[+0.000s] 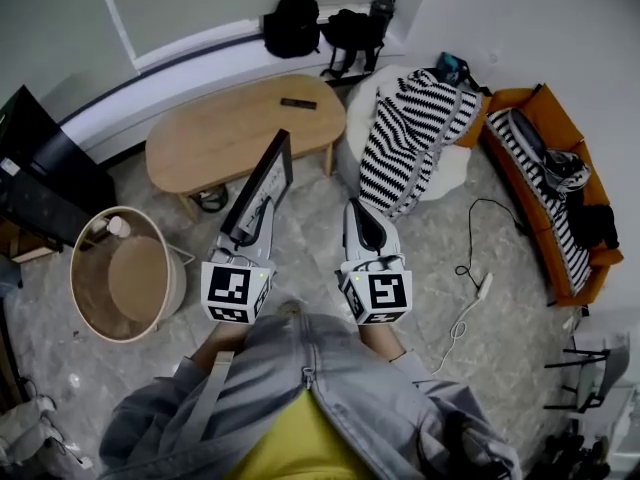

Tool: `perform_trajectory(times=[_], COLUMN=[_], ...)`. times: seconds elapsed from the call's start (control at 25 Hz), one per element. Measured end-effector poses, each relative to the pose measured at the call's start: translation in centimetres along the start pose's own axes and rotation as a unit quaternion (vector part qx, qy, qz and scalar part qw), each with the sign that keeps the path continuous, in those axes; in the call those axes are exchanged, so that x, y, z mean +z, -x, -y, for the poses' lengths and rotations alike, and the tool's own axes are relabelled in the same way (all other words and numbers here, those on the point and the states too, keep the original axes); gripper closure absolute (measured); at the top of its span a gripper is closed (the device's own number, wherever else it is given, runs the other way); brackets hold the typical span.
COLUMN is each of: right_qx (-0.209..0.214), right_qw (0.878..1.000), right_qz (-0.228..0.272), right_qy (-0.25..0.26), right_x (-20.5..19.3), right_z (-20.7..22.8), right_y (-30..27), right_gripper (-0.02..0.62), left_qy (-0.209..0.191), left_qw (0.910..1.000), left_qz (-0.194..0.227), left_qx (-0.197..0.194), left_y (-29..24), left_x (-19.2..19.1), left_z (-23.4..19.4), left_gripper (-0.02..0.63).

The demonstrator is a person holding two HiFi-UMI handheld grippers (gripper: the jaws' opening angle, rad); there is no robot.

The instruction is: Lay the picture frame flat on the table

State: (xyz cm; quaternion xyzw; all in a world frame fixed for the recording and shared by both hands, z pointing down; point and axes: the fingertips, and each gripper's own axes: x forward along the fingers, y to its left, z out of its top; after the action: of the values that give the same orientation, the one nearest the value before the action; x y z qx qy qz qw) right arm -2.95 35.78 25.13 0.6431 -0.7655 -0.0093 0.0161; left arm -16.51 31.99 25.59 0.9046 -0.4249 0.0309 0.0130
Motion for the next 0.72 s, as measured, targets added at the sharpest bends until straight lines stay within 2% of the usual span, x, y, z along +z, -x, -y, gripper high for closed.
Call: perform_trajectory(times=[0.4,0.72], right_qx=[0.0,0.023], right_qw=[1.0,0.999], right_qz=[0.005,0.022], right_qy=[0.001,0.013], right_x=[-0.2,-0.2], right_z=[2.4,4.5], right_y=[-5.7,-14.2], right_gripper=[0.594,0.594], left_qy=[0.013,0.021], left_qw=[0.9999,0.9997], left_qz=[-0.002,-0.011], left_qx=[-0.001,-0.001], left_y=[-4.3,-11.3], left_x=[-0.8,-2.2], left_z=[-2.7,-7.0], left_gripper=[0.595,0.595])
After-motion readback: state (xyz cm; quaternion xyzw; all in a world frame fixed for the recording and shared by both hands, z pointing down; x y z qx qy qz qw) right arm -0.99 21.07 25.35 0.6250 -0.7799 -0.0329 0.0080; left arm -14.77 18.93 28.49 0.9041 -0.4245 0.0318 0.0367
